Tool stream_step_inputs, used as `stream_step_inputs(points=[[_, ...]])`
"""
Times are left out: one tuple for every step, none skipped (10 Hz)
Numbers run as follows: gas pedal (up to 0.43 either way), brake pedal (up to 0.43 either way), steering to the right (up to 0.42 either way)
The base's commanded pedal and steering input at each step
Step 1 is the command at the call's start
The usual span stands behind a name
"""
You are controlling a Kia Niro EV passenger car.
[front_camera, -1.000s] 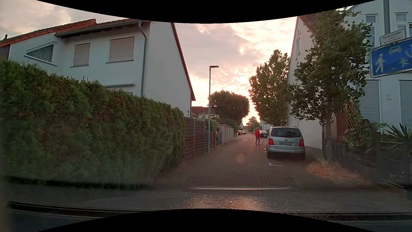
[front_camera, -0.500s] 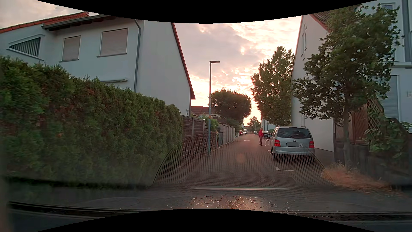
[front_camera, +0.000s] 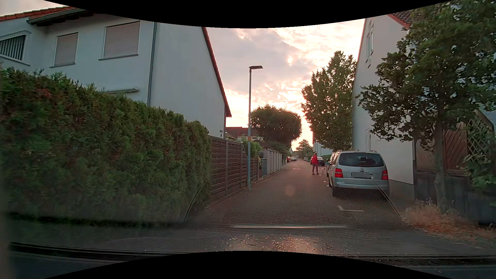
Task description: Follow the waypoints while adhering to traffic rules and regulations
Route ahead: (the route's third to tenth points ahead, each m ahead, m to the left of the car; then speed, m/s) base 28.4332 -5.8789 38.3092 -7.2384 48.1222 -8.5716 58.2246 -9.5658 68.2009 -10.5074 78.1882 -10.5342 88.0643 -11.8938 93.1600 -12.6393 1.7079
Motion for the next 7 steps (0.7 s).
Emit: stream_step_inputs(points=[[0.0, 0.0, 0.041], [0.0, 0.0, 0.041], [0.0, 0.0, 0.041], [0.0, 0.0, 0.043], [0.0, 0.0, 0.043], [0.008, 0.0, 0.043], [0.008, 0.0, 0.045]])
